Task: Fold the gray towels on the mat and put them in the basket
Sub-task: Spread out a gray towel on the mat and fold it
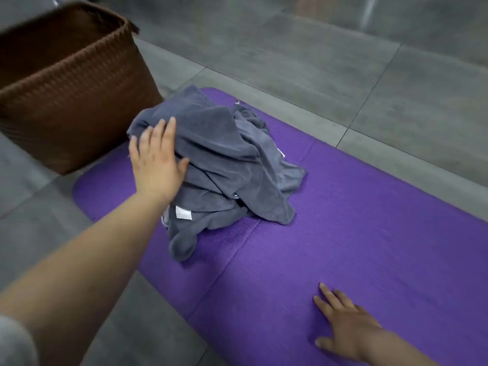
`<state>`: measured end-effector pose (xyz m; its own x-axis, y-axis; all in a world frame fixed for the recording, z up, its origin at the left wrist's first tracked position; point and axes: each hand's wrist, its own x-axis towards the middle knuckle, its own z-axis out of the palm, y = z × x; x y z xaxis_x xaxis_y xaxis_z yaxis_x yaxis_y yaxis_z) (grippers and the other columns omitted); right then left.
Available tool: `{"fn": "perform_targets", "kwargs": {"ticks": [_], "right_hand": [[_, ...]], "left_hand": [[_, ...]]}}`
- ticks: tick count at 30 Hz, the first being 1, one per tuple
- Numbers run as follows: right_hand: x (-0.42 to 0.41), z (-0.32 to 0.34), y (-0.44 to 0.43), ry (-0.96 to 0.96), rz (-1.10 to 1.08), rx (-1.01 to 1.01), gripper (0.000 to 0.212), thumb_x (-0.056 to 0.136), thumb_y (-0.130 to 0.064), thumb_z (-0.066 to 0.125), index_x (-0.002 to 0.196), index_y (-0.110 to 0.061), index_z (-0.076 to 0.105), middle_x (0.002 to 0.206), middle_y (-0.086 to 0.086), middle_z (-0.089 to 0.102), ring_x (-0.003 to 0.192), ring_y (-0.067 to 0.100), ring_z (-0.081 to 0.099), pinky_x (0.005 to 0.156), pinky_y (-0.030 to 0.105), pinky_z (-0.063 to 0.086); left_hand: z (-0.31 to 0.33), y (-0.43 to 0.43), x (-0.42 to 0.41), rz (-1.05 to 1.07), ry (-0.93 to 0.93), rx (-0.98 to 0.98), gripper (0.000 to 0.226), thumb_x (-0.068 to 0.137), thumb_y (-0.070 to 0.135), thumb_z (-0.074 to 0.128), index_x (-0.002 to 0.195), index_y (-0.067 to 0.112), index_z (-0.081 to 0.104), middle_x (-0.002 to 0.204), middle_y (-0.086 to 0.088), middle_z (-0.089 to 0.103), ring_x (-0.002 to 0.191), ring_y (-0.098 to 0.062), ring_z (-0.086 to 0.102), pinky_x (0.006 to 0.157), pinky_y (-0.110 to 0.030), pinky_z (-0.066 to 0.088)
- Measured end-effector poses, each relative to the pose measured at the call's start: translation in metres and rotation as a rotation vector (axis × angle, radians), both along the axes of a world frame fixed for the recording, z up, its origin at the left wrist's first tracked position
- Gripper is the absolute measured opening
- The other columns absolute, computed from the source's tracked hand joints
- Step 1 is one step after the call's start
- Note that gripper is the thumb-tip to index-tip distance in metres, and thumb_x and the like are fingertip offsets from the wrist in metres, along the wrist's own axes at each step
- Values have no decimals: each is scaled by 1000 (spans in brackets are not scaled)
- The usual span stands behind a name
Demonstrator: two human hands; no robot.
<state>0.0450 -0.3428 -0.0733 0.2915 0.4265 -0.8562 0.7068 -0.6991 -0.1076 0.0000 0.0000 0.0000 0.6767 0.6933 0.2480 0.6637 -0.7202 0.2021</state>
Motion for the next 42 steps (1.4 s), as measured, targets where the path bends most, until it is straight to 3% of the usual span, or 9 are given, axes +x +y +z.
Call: {"fn": "perform_targets", "kwargs": {"ticks": [7,12,15,18,24,29,33,37,42], "right_hand": [[16,6,7,-34,-135,200,58,92,-35,45,145,-21,24,155,-1,17,140,15,26,112,25,24],[39,35,54,-137,-753,845,53,89,-21,56,136,-7,37,141,10,42,129,22,42,105,23,29],[42,53,87,219,-1018,1003,66,87,-19,58,143,-10,24,146,7,34,135,17,34,105,21,27],[27,43,100,476,-965,770,82,82,-14,65,146,-12,13,140,12,40,122,17,46,96,22,35],[-10,-7,63,192,-496,469,76,80,-19,66,142,-10,24,141,12,38,130,24,41,108,27,34],[-5,-8,31,-57,-311,412,62,83,-28,60,138,-16,32,138,9,37,130,26,35,108,30,32],[-10,-6,25,-103,-180,351,62,83,-39,58,137,-19,35,138,8,38,128,27,33,107,34,29],[-11,-7,26,-132,-172,342,60,83,-44,58,133,-17,40,135,10,41,126,29,32,105,36,28],[-9,-9,33,-88,-364,412,69,79,-46,61,136,-19,35,138,7,38,128,28,29,106,34,25]], "left_hand": [[21,-7,6,-8,38,61,29,87,28,52,99,10,70,101,-17,67,113,-35,47,110,-48,11],[18,-94,-43,-665,-113,51,18,70,31,53,64,24,68,48,0,60,56,-18,54,62,-28,36],[-13,-148,-76,-971,-70,-205,9,72,32,56,77,28,61,54,9,58,64,-7,42,60,-22,31],[-40,-165,-95,-1079,14,-277,18,74,39,55,77,29,69,61,14,62,68,-3,47,62,-17,36],[-41,-161,-86,-1006,177,-259,22,73,35,48,72,28,68,68,15,66,63,-2,56,58,-15,41],[-40,-123,-30,-717,377,97,49,68,20,37,108,17,66,115,-10,66,96,-22,67,89,-28,42],[-27,-126,24,-627,845,183,57,95,13,26,146,20,3,157,-2,3,145,-23,1,116,-42,-2],[-23,-123,54,-573,1135,336,37,95,14,30,128,15,48,132,-4,53,132,-22,37,115,-48,-6],[-10,-142,35,-697,552,-67,37,90,40,37,104,16,61,113,-4,64,107,-26,57,97,-31,35]]}}
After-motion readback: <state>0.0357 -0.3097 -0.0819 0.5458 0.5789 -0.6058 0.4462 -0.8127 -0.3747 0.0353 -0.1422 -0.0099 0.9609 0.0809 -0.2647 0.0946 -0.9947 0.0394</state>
